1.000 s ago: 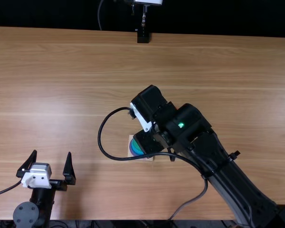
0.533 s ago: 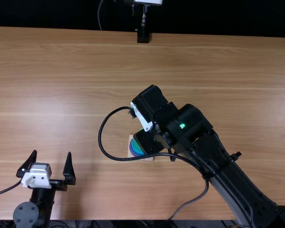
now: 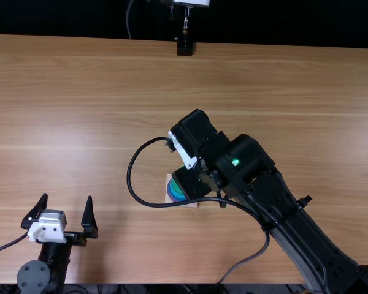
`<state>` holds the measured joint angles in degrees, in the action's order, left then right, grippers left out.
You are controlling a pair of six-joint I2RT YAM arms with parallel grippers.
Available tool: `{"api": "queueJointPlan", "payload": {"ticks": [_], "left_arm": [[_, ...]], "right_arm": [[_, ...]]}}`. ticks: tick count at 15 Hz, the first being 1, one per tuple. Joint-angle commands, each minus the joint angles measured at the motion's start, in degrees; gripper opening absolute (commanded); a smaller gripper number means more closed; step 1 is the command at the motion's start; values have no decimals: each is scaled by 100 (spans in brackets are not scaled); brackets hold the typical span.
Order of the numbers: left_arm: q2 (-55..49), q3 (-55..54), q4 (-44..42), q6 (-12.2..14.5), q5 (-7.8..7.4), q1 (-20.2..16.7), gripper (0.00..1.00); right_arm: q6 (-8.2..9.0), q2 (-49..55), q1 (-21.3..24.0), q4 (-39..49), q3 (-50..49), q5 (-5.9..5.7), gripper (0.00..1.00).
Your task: Build the Hanoi tower: stack the rings onto the peg from bottom to top in this color order: purple, dark blue, light blue, dark green, light green, yellow, orange.
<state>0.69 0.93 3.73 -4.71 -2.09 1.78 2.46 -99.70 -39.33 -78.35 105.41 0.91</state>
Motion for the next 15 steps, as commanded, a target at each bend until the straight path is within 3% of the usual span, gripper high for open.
{"api": "queueJointPlan", "payload": {"ticks": [1,10,15], "left_arm": [[-69,-93,102,28,-44,-38,100],[-69,-93,102,28,-44,-38,100],[-69,-93,102,18,-44,-38,100]], "right_arm": [[-3,179,31,55,173,36,0],[-24,144,40,287,77,25,0],[-45,-111,277,287,77,25,0]]}}
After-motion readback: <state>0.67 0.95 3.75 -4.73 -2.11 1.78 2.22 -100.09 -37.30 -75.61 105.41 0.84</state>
